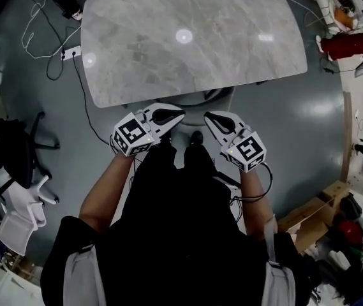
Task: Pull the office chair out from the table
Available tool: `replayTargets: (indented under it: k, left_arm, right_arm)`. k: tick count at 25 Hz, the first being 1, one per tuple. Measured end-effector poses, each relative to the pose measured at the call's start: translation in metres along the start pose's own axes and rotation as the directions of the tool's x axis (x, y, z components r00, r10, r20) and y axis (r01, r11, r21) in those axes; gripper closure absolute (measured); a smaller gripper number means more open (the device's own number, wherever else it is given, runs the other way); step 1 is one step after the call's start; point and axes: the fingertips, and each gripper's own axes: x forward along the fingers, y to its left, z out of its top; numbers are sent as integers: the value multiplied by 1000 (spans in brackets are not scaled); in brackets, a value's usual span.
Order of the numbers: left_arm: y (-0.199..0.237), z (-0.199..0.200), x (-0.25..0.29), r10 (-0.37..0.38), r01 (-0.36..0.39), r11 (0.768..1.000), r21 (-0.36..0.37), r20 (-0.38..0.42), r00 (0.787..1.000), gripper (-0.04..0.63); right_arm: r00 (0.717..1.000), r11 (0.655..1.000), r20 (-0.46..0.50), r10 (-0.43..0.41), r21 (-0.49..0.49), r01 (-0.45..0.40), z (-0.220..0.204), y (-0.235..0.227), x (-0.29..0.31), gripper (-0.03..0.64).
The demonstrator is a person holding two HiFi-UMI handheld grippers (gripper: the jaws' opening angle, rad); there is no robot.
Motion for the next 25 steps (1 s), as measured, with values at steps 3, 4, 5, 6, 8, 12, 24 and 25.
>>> replayTargets:
  k: [3,4,5,6,8,12,24,25]
  left_arm:
    - [-2,-9,13,27,-24,998,60,-49,998,583]
    - [-2,-11,17,38,-33,996,78,-66,997,583]
    - [-3,-14,21,50,-42,995,95,-84,995,583]
    - [-4,-17,26,61,-49,993,111,-102,993,583]
    - [-6,-22,34,79,-59,988,143,-138,987,583]
    - [-5,-32,46,118,-80,978,190,-195,974,583]
    - [-8,-66,68,123,-85,985,147,-275,954,581]
    - [-8,-69,69,125,-83,985,152,-289,949,581]
  right_arm:
    - [998,998,-55,3,-55,-6,-12,-9,-2,595]
    - [997,997,-71,10,-73,-15,-14,-10,-3,595]
    - [996,996,-85,21,-88,-28,-17,-10,-3,594]
    - [995,994,-97,35,-101,-45,-19,-9,-3,594]
    - [990,989,-123,69,-119,-84,-28,-8,-6,594]
    - [975,981,-184,122,-127,-146,-52,-11,-4,594]
    - [933,945,-312,178,-210,-250,-101,-12,12,592]
    - [931,943,-315,181,-214,-256,-102,-11,13,592]
